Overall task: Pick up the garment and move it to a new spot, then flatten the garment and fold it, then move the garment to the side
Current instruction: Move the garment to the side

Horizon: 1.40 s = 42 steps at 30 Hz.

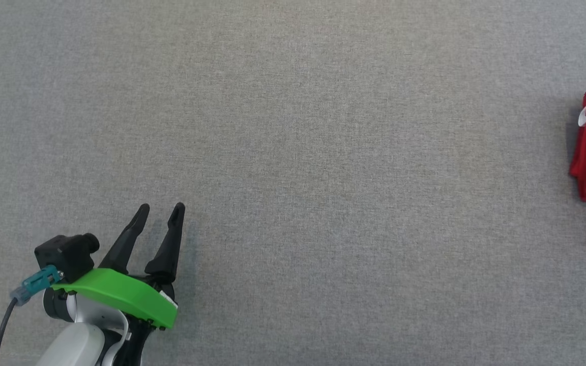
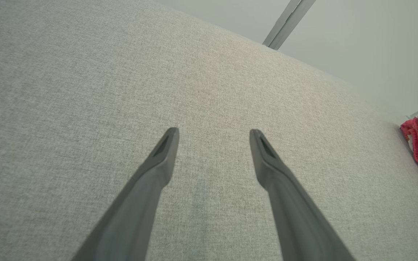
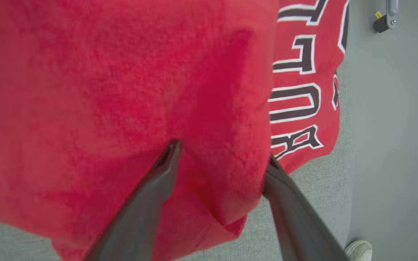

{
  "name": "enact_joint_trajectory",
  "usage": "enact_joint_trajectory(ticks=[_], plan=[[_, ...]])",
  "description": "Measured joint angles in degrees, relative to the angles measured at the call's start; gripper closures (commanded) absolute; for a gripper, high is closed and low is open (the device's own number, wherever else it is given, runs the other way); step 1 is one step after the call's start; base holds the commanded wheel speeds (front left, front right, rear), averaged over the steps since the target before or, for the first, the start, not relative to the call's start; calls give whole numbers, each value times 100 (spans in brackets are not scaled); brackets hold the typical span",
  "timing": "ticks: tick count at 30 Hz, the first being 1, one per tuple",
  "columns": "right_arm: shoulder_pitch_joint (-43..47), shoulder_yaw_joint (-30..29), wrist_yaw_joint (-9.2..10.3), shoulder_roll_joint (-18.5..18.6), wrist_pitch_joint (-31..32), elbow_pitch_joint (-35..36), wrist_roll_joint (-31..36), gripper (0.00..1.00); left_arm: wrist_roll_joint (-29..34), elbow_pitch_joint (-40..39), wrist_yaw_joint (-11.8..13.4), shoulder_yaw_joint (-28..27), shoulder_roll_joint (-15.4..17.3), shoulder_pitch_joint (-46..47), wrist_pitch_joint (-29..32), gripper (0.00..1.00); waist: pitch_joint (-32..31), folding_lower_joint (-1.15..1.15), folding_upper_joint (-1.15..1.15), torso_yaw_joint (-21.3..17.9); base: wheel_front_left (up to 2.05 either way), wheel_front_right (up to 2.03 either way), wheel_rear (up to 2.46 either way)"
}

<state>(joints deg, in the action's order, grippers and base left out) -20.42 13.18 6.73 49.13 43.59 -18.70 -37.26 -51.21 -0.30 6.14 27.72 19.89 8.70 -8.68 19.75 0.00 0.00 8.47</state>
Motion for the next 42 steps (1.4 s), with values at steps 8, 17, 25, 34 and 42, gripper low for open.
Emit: enact_joint_trajectory(ticks=[8,17,25,34,42], plan=[[252,-212,36,-155,-792,-159,231,0,9,164,0,-29,-2,10,-52,0,-183,0,0,-115,0,0,0],[249,-430,37,-526,-2149,471,544,0,187,358,0,-118,10,-5,-223,0,-591,-1,0,-293,0,0,0],[588,-457,44,-1258,-3778,1233,835,0,339,645,51,-181,23,-194,-357,0,-1073,-1,0,-458,0,0,0],[1633,-423,44,-2208,-5234,1339,1209,0,664,1027,63,-209,-25,-706,-456,0,-1641,-1,0,-590,0,0,0],[2632,-479,44,-2739,-5916,957,1478,0,938,1173,69,-342,-124,-868,-556,0,-1996,-1,0,-592,0,0,0]])
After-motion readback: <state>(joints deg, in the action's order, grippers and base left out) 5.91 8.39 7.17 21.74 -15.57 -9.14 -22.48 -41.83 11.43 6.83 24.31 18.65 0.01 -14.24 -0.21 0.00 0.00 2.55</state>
